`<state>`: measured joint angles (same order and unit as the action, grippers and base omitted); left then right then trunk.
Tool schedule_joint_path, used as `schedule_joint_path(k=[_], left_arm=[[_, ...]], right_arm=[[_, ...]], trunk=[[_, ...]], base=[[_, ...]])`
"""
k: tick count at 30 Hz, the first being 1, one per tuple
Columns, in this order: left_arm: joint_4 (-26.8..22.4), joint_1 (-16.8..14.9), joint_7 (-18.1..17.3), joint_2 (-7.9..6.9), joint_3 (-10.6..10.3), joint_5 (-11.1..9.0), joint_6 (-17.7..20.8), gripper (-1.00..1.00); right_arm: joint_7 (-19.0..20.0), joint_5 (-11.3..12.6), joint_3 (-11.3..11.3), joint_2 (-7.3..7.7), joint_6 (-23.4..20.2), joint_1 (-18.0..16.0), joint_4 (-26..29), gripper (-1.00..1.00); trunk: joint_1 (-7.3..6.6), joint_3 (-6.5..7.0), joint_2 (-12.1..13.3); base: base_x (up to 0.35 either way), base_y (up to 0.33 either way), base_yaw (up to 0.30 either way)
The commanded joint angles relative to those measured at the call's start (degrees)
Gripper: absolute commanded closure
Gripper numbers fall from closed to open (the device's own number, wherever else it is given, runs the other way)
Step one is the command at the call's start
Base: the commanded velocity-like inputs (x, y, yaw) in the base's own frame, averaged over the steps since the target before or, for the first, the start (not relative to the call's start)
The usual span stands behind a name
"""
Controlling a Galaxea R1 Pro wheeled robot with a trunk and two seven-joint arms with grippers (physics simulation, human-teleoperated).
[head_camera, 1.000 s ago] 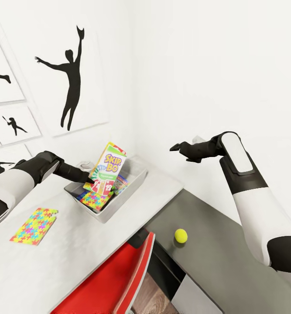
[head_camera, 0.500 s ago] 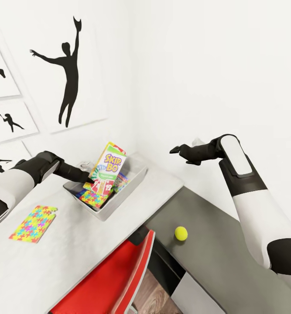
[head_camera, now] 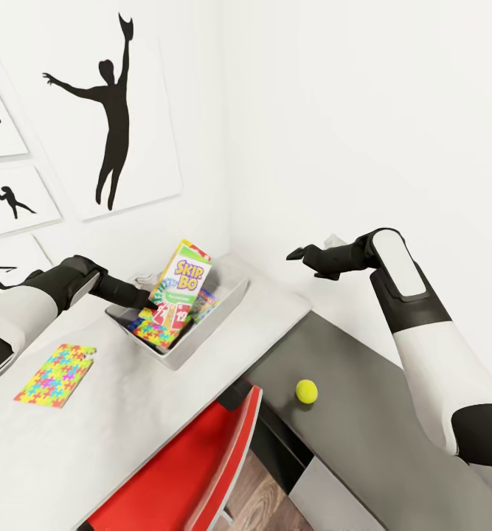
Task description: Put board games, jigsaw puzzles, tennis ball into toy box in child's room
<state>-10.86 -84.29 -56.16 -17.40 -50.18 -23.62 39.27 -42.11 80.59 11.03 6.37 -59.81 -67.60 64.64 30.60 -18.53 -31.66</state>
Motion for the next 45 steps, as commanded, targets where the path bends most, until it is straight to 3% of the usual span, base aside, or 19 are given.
schedule_joint_path(k=[1, 12, 13, 16, 20, 42, 45], left_arm=[[-0.07, -0.07, 0.00, -0.06, -0.24, -0.37, 0.37, 1.00], [-0.05, -0.05, 0.21, -0.02, -0.23, -0.37, 0.37, 1.00], [-0.05, -0.03, 0.44, -0.01, -0.19, -0.37, 0.37, -1.00], [-0.04, -0.07, 4.40, -0.02, 0.16, -0.41, 0.44, -1.00], [-0.04, -0.07, 6.18, 0.00, 0.32, -0.45, 0.45, -1.00], [-0.21, -0.04, 5.10, -0.29, 0.37, -0.88, 0.38, -1.00], [-0.22, -0.05, 4.58, -0.41, 1.76, -0.96, 0.42, -1.00]], right_arm=[[-0.62, 0.51, 0.13, 0.05, 0.08, 0.11, 0.28, -1.00], [-0.68, 0.41, 0.05, -0.03, 0.22, 1.32, 0.13, -1.00], [-0.64, 0.42, 0.08, -0.02, 0.25, 1.33, 0.13, -1.00], [-0.58, 0.42, 0.11, -0.03, 0.30, 1.33, 0.13, -1.00], [-0.51, 0.42, 0.05, 0.00, 0.31, 1.33, 0.13, -1.00], [-0.49, 0.36, 0.05, -0.06, 0.40, 1.33, 0.04, -1.00], [-0.44, 0.36, 0.04, -0.04, 0.40, 1.33, 0.04, -1.00]], trunk=[[0.02, -0.10, -0.09], [0.02, -0.12, -0.09], [0.02, -0.12, -0.09], [0.02, -0.12, -0.09], [0.02, -0.12, -0.09], [0.02, 0.19, -0.09], [0.02, 0.46, -0.09]], base=[[0.000, 0.000, 0.000], [0.000, 0.000, 0.000], [0.000, 0.000, 0.000], [0.000, 0.000, 0.000], [0.000, 0.000, 0.000], [-0.019, 0.010, 0.000], [-0.096, 0.058, 0.000]])
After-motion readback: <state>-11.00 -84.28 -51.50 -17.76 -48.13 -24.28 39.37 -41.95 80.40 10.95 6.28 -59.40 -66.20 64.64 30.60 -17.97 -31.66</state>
